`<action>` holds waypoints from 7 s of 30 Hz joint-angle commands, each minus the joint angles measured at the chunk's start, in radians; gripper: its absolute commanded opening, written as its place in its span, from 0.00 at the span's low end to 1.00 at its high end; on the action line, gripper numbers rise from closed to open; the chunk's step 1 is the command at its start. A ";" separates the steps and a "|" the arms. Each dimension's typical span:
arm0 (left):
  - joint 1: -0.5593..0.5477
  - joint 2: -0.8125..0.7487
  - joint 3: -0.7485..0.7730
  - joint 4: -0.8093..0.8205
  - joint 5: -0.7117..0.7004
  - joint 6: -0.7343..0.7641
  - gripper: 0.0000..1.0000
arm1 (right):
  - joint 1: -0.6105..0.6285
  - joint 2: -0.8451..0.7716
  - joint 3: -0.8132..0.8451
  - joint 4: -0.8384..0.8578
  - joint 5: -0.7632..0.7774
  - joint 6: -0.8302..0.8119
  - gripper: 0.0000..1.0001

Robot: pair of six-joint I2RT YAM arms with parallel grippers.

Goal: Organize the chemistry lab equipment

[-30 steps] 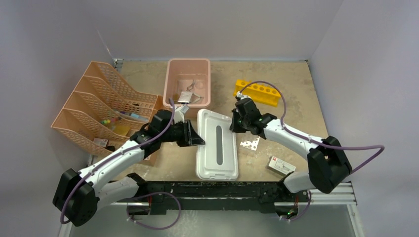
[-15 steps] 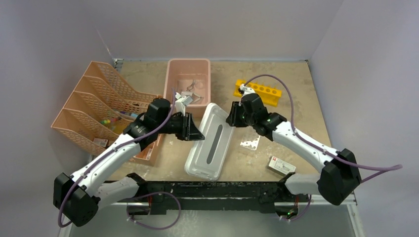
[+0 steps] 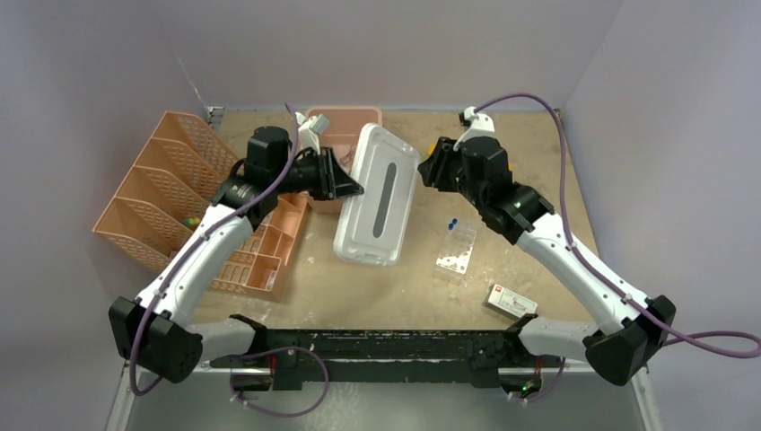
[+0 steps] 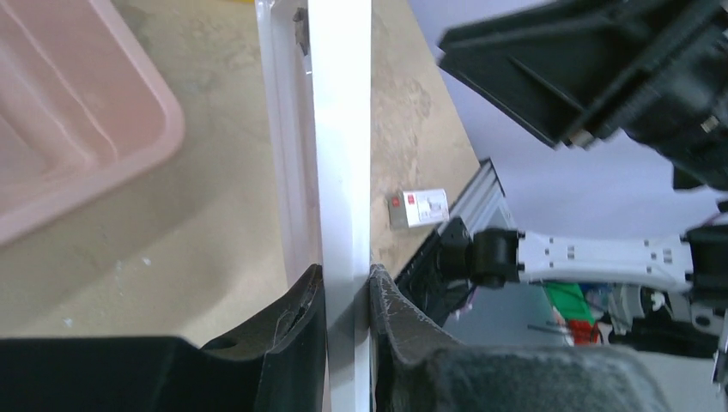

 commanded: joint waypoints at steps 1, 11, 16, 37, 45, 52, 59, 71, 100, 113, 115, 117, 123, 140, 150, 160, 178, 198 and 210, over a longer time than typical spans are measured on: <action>0.057 0.090 0.149 0.073 -0.026 -0.043 0.00 | -0.005 0.070 0.160 -0.077 0.056 -0.061 0.45; 0.326 0.295 0.240 0.565 0.167 -0.457 0.00 | -0.009 0.207 0.264 -0.091 0.013 -0.078 0.46; 0.405 0.366 0.273 0.555 0.172 -0.486 0.00 | -0.015 0.282 0.305 -0.092 -0.004 -0.085 0.47; 0.558 0.533 0.168 0.322 0.159 -0.245 0.21 | -0.102 0.696 0.602 -0.048 -0.176 -0.097 0.49; 0.558 0.563 0.219 0.194 0.093 -0.129 0.36 | -0.103 0.747 0.623 0.003 -0.447 -0.171 0.57; 0.557 0.596 0.320 -0.070 -0.079 0.050 0.40 | -0.103 0.787 0.641 -0.044 -0.415 -0.170 0.54; 0.556 0.571 0.324 -0.064 -0.082 0.044 0.46 | -0.102 0.793 0.643 -0.108 -0.278 -0.179 0.43; 0.521 0.622 0.398 -0.069 -0.100 0.031 0.26 | -0.102 0.757 0.584 -0.197 -0.381 -0.173 0.22; 0.442 0.809 0.643 -0.145 -0.192 0.072 0.29 | -0.103 0.632 0.427 -0.127 -0.551 -0.013 0.24; 0.443 0.791 0.709 -0.208 -0.193 0.174 0.52 | -0.103 0.704 0.541 -0.116 -0.385 -0.061 0.45; 0.442 0.784 0.716 -0.207 -0.190 0.173 0.53 | -0.102 0.717 0.564 -0.121 -0.385 -0.064 0.47; 0.442 0.774 0.716 -0.204 -0.186 0.170 0.54 | -0.102 0.715 0.565 -0.110 -0.383 -0.062 0.49; 0.442 0.753 0.679 -0.194 -0.183 0.167 0.53 | -0.102 0.714 0.555 -0.066 -0.381 -0.059 0.56; 0.439 0.758 0.655 -0.253 -0.145 0.211 0.17 | -0.089 0.809 0.689 -0.313 -0.308 -0.097 0.35; 0.420 0.784 0.675 -0.263 -0.149 0.210 0.17 | -0.059 0.754 0.651 -0.385 -0.356 -0.065 0.26; 0.418 0.783 0.680 -0.287 -0.174 0.226 0.21 | -0.059 0.723 0.613 -0.406 -0.363 -0.039 0.46; 0.418 0.777 0.677 -0.300 -0.186 0.245 0.39 | -0.045 0.722 0.627 -0.503 -0.376 -0.121 0.46; 0.418 0.784 0.626 -0.306 -0.268 0.245 0.42 | -0.045 0.733 0.605 -0.469 -0.308 -0.093 0.50; 0.343 0.860 0.674 -0.346 -0.485 0.256 0.43 | -0.097 0.769 0.700 -0.234 -0.139 -0.075 0.56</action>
